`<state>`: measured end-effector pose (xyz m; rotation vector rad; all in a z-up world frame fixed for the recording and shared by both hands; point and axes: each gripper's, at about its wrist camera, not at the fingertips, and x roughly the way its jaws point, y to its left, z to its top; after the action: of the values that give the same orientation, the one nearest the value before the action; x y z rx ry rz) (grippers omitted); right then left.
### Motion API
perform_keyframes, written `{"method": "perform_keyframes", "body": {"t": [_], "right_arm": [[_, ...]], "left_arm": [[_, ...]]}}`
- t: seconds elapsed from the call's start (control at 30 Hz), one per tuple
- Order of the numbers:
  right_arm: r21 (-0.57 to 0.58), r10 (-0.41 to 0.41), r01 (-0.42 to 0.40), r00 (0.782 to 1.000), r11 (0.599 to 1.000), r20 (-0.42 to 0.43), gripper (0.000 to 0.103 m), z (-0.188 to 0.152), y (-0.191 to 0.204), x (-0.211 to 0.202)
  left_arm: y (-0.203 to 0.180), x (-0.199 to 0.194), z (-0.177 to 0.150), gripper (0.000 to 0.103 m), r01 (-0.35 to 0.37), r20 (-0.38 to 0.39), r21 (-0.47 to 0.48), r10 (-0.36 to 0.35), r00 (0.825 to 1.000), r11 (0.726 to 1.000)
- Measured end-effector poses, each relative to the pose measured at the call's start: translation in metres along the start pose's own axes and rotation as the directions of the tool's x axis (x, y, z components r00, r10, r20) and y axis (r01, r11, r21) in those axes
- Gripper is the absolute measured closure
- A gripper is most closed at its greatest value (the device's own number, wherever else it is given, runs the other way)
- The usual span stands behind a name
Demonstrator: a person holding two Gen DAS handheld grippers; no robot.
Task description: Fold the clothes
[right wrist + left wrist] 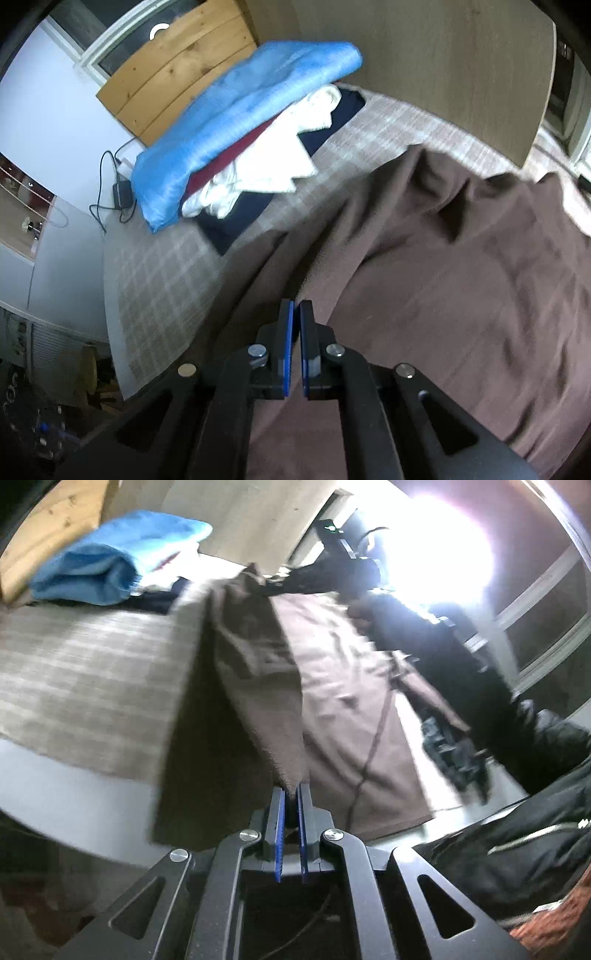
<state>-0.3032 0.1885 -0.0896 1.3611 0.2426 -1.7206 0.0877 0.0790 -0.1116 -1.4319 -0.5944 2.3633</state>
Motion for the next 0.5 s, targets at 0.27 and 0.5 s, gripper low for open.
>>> {"method": "perform_keyframes", "body": {"t": [0.27,0.5], "right_arm": [[-0.014,-0.11,0.109,0.992,0.994,-0.06,0.091,-0.008,-0.007,0.018],[0.108,-0.121,0.109,0.986,0.988,0.114,0.067,0.014,-0.048,-0.025]], "left_arm": [[0.072,0.039,-0.007,0.094,-0.142,-0.21,-0.103,0.118,0.97,0.984],[0.061,0.01,0.085,0.081,-0.189,-0.058,0.052,0.192,0.98,0.981]]}}
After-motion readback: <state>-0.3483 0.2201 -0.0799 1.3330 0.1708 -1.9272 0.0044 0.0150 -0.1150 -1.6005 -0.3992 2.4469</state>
